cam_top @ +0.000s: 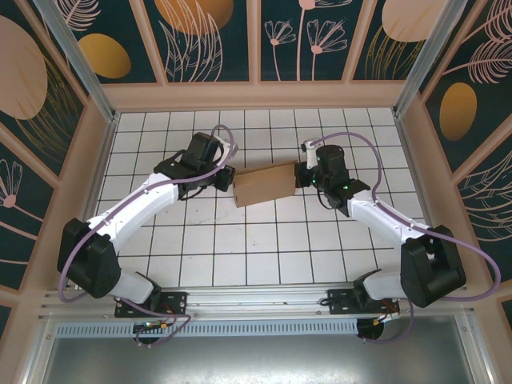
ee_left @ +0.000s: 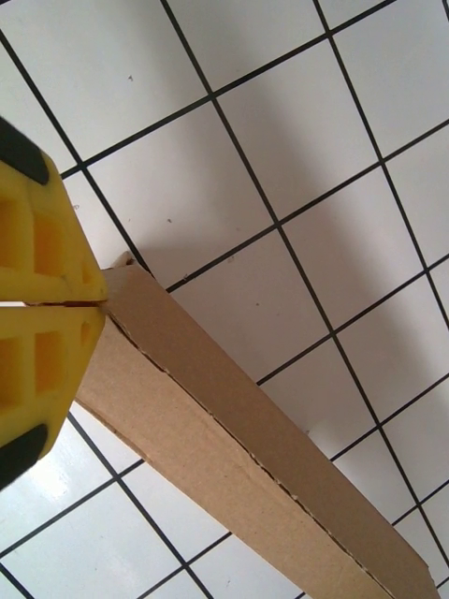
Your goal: Fold the paper box
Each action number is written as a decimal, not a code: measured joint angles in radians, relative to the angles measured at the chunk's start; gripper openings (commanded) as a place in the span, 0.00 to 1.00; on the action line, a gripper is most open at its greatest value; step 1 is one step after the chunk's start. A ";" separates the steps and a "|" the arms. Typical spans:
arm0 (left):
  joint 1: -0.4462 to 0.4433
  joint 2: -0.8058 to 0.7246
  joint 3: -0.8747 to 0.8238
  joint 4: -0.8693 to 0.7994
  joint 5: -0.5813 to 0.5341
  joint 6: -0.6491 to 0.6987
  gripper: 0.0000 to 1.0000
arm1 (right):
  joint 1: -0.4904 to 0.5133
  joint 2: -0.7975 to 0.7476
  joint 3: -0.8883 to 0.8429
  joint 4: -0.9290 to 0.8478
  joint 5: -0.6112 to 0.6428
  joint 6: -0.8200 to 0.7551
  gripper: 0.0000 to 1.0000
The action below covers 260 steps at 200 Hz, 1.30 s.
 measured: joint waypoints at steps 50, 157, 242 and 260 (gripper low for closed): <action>0.000 0.011 0.003 -0.010 0.010 -0.015 0.20 | 0.000 0.000 0.000 0.000 -0.001 0.000 0.00; 0.000 -0.001 -0.008 -0.019 0.006 -0.018 0.28 | 0.000 0.003 0.003 -0.001 -0.002 0.003 0.00; 0.000 -0.013 -0.012 -0.034 0.000 -0.018 0.14 | 0.001 0.004 0.004 -0.001 -0.002 0.003 0.00; 0.000 -0.013 -0.012 -0.035 0.001 -0.011 0.05 | 0.002 0.004 0.004 -0.001 -0.002 0.003 0.00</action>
